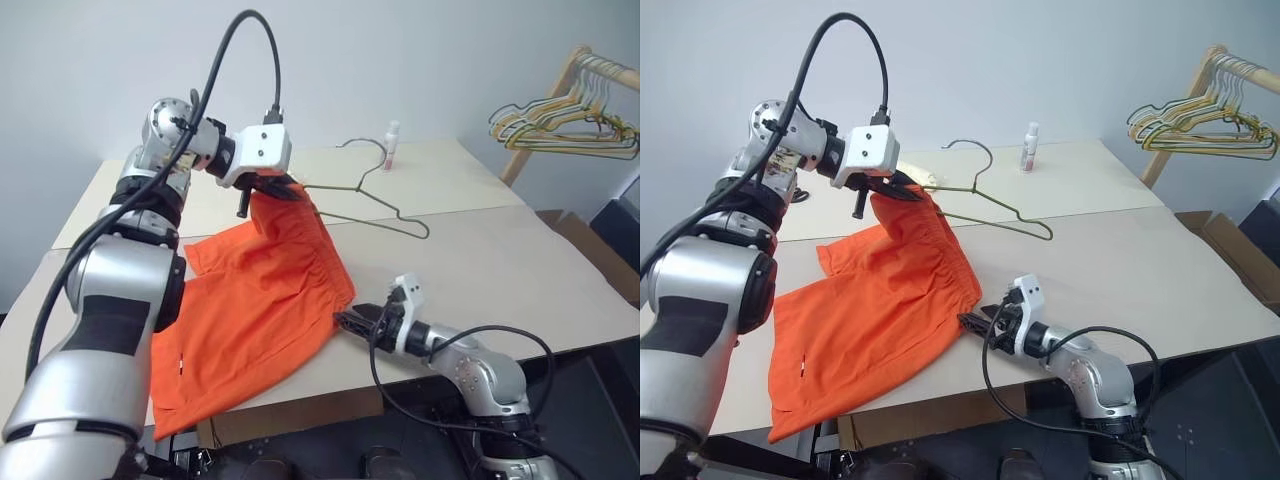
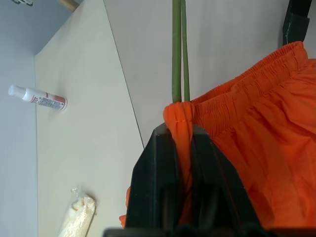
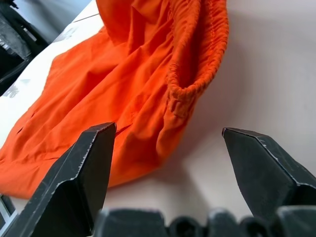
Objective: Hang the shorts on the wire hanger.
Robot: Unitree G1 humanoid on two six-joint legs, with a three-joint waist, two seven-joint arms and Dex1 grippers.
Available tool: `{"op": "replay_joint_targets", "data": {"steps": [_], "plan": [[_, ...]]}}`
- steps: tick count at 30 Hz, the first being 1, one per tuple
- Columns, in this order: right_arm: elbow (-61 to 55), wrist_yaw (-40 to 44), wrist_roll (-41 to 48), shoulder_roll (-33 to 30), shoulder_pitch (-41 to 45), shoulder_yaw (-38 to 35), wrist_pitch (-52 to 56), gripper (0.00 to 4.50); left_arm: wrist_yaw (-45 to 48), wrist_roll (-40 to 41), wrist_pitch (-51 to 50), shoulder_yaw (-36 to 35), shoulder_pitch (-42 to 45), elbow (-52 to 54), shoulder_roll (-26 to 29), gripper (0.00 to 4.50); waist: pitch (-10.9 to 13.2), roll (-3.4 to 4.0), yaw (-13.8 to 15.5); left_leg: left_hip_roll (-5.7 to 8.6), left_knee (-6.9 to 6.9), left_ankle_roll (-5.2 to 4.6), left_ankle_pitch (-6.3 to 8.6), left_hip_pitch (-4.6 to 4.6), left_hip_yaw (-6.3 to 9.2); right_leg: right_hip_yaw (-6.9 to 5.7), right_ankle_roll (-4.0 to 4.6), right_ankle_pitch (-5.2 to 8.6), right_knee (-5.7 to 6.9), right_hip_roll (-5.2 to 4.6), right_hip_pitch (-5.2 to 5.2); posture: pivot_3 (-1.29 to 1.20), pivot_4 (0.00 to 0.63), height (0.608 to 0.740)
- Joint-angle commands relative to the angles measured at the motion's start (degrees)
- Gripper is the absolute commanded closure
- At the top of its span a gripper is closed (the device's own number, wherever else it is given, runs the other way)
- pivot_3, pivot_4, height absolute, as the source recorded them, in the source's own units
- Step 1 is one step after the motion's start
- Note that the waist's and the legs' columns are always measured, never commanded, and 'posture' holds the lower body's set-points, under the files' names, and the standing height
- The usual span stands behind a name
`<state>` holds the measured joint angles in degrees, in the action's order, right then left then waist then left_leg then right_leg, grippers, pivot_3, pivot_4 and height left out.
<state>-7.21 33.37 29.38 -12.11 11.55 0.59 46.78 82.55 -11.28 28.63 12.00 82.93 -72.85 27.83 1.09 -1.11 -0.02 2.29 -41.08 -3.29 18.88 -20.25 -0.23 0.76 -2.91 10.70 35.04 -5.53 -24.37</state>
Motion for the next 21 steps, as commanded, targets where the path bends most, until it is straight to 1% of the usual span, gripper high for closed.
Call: {"op": "replay_joint_targets", "data": {"steps": [1,4,13,14,17,21], "plan": [[1.4,-0.2,0.2,0.9,2.6,0.0,-1.8,0.49,-1.1,0.8,0.4,-1.3,0.7,1.1,0.7,4.5,0.0,0.0,-0.1,0.0,0.0,0.01,-0.01,0.01,0.0,0.0,0.0,0.0,0.03,0.04,0.0,0.03,0.0,0.74],[3.9,-1.1,0.8,2.1,3.9,-1.4,-2.4,1.05,-1.3,0.8,0.3,-1.4,0.5,1.1,0.7,4.5,0.0,0.0,-0.2,-0.05,0.02,0.02,-0.01,0.05,0.02,-0.01,0.01,0.0,0.07,0.11,0.0,0.03,0.0,0.74],[5.4,0.0,1.0,1.8,4.6,-1.2,-2.7,4.19,-1.9,0.9,0.3,-1.7,0.2,1.1,1.1,4.5,0.0,0.0,-0.3,-0.02,0.01,0.04,-0.02,0.03,0.02,0.0,0.01,0.0,0.07,0.07,-0.01,0.04,0.0,0.74],[5.5,-0.3,0.9,1.8,4.6,-1.5,-2.8,4.42,-1.8,0.9,0.4,-1.8,0.1,1.1,1.1,4.5,0.0,0.0,-0.3,-0.02,0.01,0.04,-0.02,0.04,0.02,0.0,0.0,0.0,0.07,0.08,-0.01,0.04,0.0,0.74],[5.1,0.0,1.1,-0.2,5.0,-3.4,-2.9,4.42,1.3,3.1,0.7,-3.5,-0.1,1.4,1.9,4.5,0.0,0.0,-0.3,-0.02,0.01,0.04,-0.02,0.04,0.02,0.0,0.01,0.0,0.08,0.07,-0.01,0.04,0.0,0.74],[2.5,3.6,0.7,-7.1,5.3,-4.3,-3.2,4.42,9.0,6.9,-0.2,-6.6,-0.6,1.9,3.7,4.5,0.0,0.0,-0.4,-0.02,0.02,0.03,-0.02,0.02,0.02,0.0,0.0,0.0,0.06,0.04,-0.03,0.04,0.0,0.74]]}}
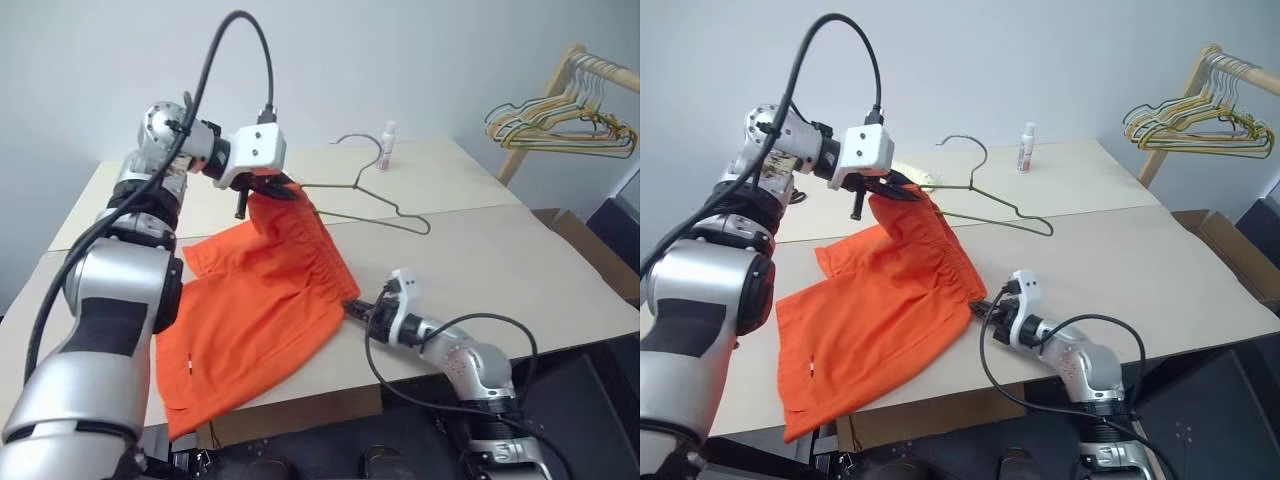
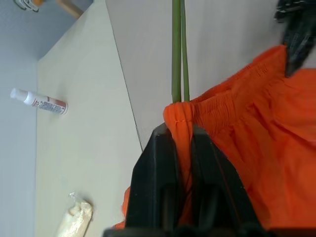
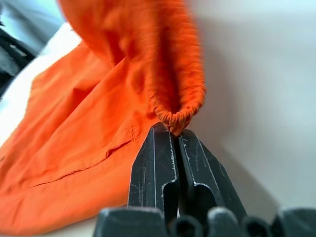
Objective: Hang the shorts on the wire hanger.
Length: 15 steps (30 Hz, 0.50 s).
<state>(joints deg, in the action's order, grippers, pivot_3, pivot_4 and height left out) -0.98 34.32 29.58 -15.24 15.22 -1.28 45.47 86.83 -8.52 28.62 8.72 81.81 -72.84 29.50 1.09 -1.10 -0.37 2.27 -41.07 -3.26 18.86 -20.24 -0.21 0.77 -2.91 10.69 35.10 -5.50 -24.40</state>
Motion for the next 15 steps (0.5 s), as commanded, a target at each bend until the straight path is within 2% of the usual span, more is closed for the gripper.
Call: {"op": "replay_joint_targets", "data": {"steps": [1,7,15], "plan": [[-4.1,3.9,0.4,-6.2,1.8,-2.7,-2.0,4.42,5.4,5.5,-0.7,-2.7,0.3,2.2,2.8,4.5,0.0,0.0,-0.1,0.0,0.0,0.0,0.0,0.0,-0.01,0.0,0.0,0.0,-0.01,0.0,0.0,0.04,0.0,0.74],[-2.1,17.9,2.4,-20.4,4.0,-2.9,-1.1,4.42,5.7,15.7,-3.0,3.7,-3.7,7.5,9.3,4.5,0.0,0.0,-0.3,-0.09,-0.04,-0.07,0.04,0.01,0.0,0.01,-0.01,0.01,0.0,0.01,0.04,0.04,0.0,0.74],[3.4,30.3,0.1,-29.5,10.1,1.7,-4.5,4.42,5.7,31.3,-8.1,13.0,-12.4,21.7,18.9,4.5,0.0,-0.01,0.0,-0.19,-0.07,-0.09,0.05,0.01,-0.01,0.03,-0.01,0.01,0.03,0.03,0.02,0.1,0.0,0.74]]}}
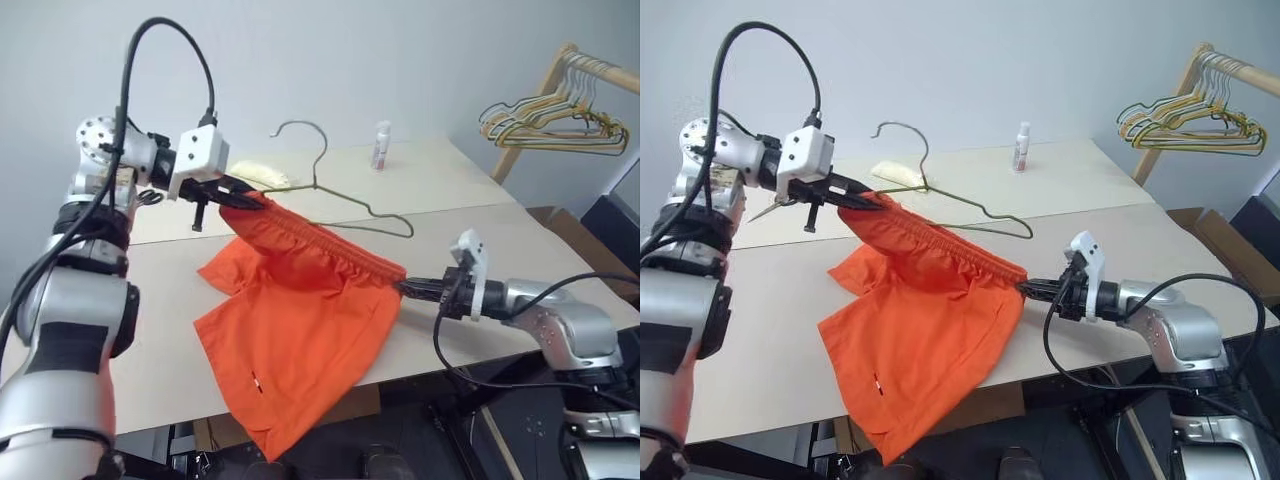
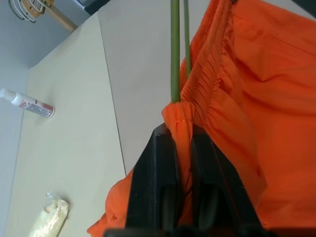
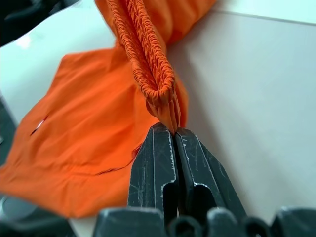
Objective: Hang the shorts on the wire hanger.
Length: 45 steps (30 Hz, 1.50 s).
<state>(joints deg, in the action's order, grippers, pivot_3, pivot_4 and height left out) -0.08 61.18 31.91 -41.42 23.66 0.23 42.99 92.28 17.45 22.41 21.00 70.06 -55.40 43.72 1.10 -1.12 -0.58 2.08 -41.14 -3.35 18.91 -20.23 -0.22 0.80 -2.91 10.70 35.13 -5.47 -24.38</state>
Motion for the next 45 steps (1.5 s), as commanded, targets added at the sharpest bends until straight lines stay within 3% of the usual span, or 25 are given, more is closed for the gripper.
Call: {"op": "replay_joint_targets", "data": {"steps": [1,10,16,22,34,45], "plan": [[3.7,4.6,-2.7,-3.9,2.5,0.9,-2.8,4.42,0.2,6.7,-2.3,1.2,-1.6,5.6,5.6,4.5,0.0,0.0,0.3,0.0,-0.01,0.0,0.0,0.0,0.01,-0.01,0.0,0.0,0.0,-0.01,0.0,0.11,0.0,0.74],[14.6,11.1,-7.7,-5.6,11.3,4.6,-8.8,4.42,0.2,10.1,-4.1,2.3,-9.8,15.8,12.4,4.5,0.0,0.0,2.2,0.04,-0.07,0.02,-0.01,-0.01,0.01,-0.05,0.0,0.0,-0.03,0.0,0.01,0.15,0.0,0.74],[15.2,15.1,-9.8,-7.1,11.8,5.7,-12.8,4.42,-0.2,5.2,-5.6,-3.1,-11.2,14.6,10.2,4.5,0.0,0.0,3.6,0.14,-0.09,0.04,-0.02,-0.02,0.02,-0.11,0.0,0.0,-0.04,0.01,0.02,0.16,0.0,0.74],[15.4,13.5,-11.5,-6.7,10.3,5.4,-15.0,4.42,-0.7,5.4,-8.8,-8.9,-11.8,14.3,6.6,4.5,0.0,0.0,3.8,0.17,-0.11,0.2,-0.11,-0.02,0.02,-0.11,0.0,0.0,-0.04,0.01,0.04,0.14,0.0,0.74],[12.1,12.3,-10.6,-8.1,8.3,2.6,-14.9,4.42,-0.2,-3.8,-5.4,-8.9,-11.3,10.8,5.0,4.5,0.0,0.0,3.4,0.17,-0.11,0.22,-0.13,-0.02,0.01,-0.1,0.01,0.0,-0.05,0.02,0.05,0.12,0.0,0.74],[11.0,13.6,-10.7,-9.7,11.8,3.0,-14.3,4.42,-3.3,-9.7,-2.2,-10.0,-10.9,6.8,2.0,4.5,0.0,0.0,3.2,0.16,-0.11,0.07,-0.04,-0.02,0.01,-0.1,0.01,0.0,-0.06,0.01,0.06,0.11,0.0,0.74]]}}
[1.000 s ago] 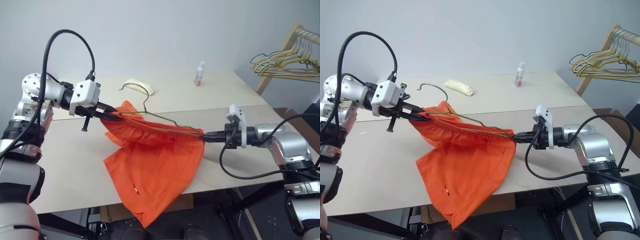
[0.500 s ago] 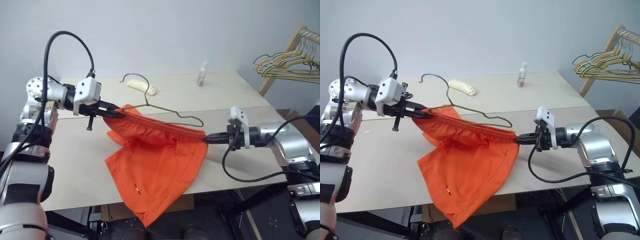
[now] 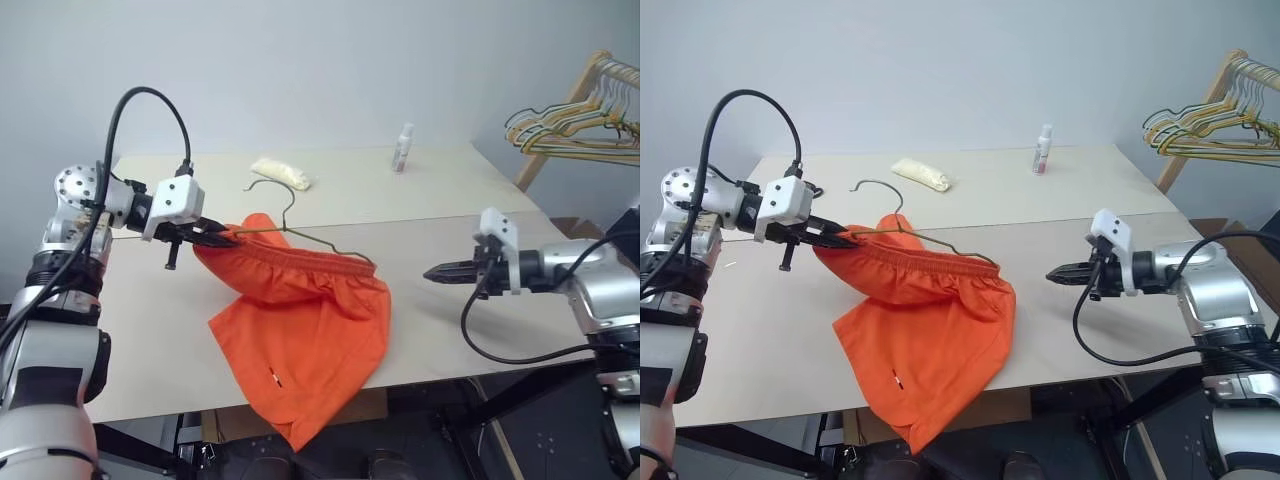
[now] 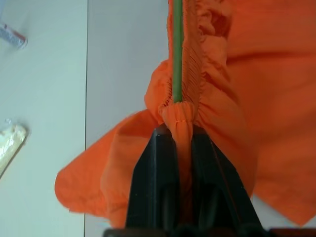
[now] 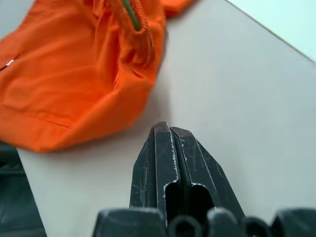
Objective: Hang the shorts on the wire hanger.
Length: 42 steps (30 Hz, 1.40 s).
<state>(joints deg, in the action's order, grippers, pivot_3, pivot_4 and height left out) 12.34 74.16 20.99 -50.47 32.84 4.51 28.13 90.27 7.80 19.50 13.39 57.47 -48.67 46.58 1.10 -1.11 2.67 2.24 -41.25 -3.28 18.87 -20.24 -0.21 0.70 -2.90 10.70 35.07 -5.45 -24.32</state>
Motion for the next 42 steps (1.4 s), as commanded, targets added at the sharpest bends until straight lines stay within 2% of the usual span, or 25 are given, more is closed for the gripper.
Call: {"op": "replay_joint_targets", "data": {"steps": [1,5,9,11,14,17,21,28,33,41,42], "plan": [[-1.2,0.8,0.1,-0.4,2.9,-0.9,0.8,4.42,-0.9,0.3,0.3,-2.9,1.6,0.3,-1.2,4.5,0.0,0.0,0.0,0.0,-0.01,0.0,0.0,0.0,0.0,0.0,0.0,0.0,0.0,-0.01,0.0,0.11,0.0,0.74],[-0.8,-0.7,-1.5,0.9,2.3,-0.4,-1.0,4.42,-0.2,0.1,-0.1,-3.8,1.2,1.5,-1.5,4.5,0.0,0.0,0.0,-0.02,0.01,0.0,0.0,-0.01,0.0,0.0,0.0,0.0,0.0,-0.01,-0.02,0.12,0.0,0.74],[-0.3,-6.7,-4.6,3.9,0.9,-2.0,-8.4,4.42,0.0,-0.9,0.6,-4.2,0.8,1.8,-1.0,4.5,0.0,0.0,-0.1,0.0,0.02,0.01,-0.01,-0.02,-0.01,0.01,0.0,0.0,0.01,-0.01,-0.03,0.12,0.0,0.74],[0.4,-7.7,-4.1,4.9,1.0,-2.4,-6.7,4.42,-0.5,-1.9,1.6,-4.1,0.6,1.4,-0.8,4.5,0.0,0.0,-0.1,0.0,0.01,0.03,-0.01,-0.02,-0.01,0.01,0.0,0.0,0.02,-0.01,-0.03,0.13,0.0,0.74],[-0.2,-5.2,-1.3,5.1,-0.9,-2.6,-3.2,3.86,-0.6,-1.5,1.0,-4.6,0.7,1.1,-1.1,4.5,0.0,0.0,0.0,0.01,0.01,0.03,-0.02,-0.02,0.0,0.01,0.0,0.0,0.01,-0.01,-0.03,0.13,0.0,0.74],[-1.4,-2.9,5.8,6.0,-1.0,-4.7,7.5,2.86,-1.3,-2.3,1.9,-4.6,0.7,1.0,-1.2,4.5,0.0,0.0,0.1,-0.02,0.01,0.1,-0.06,-0.04,0.02,-0.01,0.0,0.0,-0.02,-0.03,-0.02,0.13,0.0,0.74],[-4.8,-5.0,5.4,7.0,-2.3,-2.0,11.6,1.42,-1.0,-2.1,2.0,-5.1,0.9,0.5,-1.6,4.5,0.0,0.0,0.1,-0.05,0.0,0.0,0.0,-0.02,0.02,0.01,0.01,-0.01,0.02,-0.05,-0.02,0.12,0.0,0.74],[2.0,-11.1,6.4,13.8,3.8,-2.5,20.2,1.42,-1.0,-2.2,2.4,-5.2,1.3,0.2,-2.1,4.5,0.0,0.0,-0.3,0.01,0.0,0.02,-0.01,0.0,-0.01,0.03,0.01,-0.01,0.06,-0.03,-0.03,0.12,0.0,0.74],[5.1,-13.4,2.3,16.4,5.4,0.4,18.1,1.42,-1.0,-2.2,2.5,-5.2,1.4,0.2,-2.3,4.5,0.0,0.0,-0.2,0.03,0.03,0.24,-0.14,-0.03,0.01,0.0,0.01,-0.01,0.01,-0.03,-0.07,0.12,0.0,0.74],[9.5,-10.9,1.4,18.0,7.2,1.4,16.9,1.42,-1.2,-2.4,2.9,-5.3,1.7,-0.4,-2.4,4.5,0.0,0.0,-0.3,0.04,0.02,0.24,-0.13,-0.03,0.01,0.0,0.01,-0.01,0.04,-0.04,-0.06,0.13,0.0,0.74],[10.0,-11.2,1.6,18.2,7.6,1.0,17.3,1.77,-1.3,-2.5,2.9,-5.3,1.7,-0.6,-2.4,4.5,0.0,0.0,-0.4,0.04,0.03,0.24,-0.13,-0.03,0.01,0.0,0.01,-0.01,0.04,-0.04,-0.06,0.13,0.0,0.74]]}}
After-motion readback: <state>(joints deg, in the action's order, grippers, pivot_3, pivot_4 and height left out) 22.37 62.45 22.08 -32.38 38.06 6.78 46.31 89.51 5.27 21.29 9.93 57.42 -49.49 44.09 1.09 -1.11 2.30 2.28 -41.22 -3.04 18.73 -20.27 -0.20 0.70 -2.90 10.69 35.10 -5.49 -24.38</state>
